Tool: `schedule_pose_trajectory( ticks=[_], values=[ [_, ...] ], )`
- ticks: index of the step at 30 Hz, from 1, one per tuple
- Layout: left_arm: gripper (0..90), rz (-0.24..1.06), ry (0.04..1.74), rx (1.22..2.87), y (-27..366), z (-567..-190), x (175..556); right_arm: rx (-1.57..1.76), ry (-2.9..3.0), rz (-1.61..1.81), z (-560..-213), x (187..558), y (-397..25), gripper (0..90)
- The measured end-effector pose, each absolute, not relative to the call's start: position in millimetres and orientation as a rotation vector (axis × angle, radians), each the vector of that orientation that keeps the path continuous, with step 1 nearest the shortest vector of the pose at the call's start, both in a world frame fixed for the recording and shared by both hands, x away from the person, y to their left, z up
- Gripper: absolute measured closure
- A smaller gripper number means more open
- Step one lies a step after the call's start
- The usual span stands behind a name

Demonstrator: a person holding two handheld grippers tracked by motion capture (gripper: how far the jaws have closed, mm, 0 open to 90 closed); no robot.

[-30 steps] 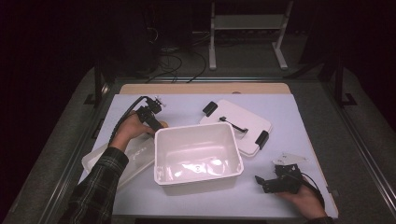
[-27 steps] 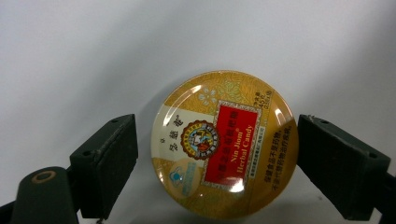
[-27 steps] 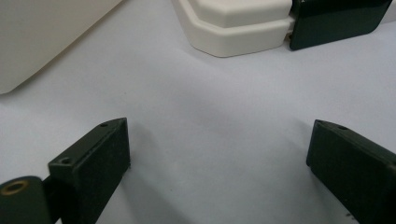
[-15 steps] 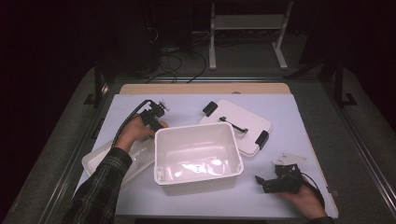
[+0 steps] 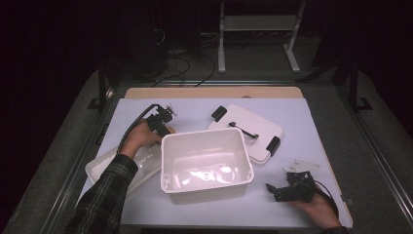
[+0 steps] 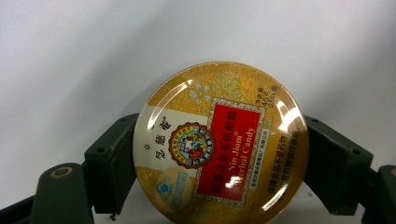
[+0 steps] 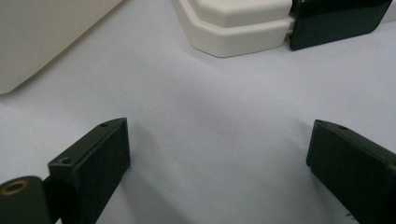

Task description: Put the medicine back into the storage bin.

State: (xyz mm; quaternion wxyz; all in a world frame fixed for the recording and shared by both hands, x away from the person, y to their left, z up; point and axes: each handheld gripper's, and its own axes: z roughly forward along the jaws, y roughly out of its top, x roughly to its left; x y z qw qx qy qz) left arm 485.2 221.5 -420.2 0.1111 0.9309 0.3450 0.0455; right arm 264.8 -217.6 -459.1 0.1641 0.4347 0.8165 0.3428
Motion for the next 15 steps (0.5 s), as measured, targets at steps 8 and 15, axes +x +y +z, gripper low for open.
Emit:
schedule_pose_trajectory(
  ticks=[8, 15],
  values=[
    [19.6, 0.141, 1.014, 2.716, 223, -408, 485, 1.239, 2.327, 0.977, -459, 265, -218, 5.6],
    [19.6, 0.179, 0.978, 2.692, 226, -376, 483, 1.239, 2.328, 0.977, -459, 265, -218, 5.6]
  ],
)
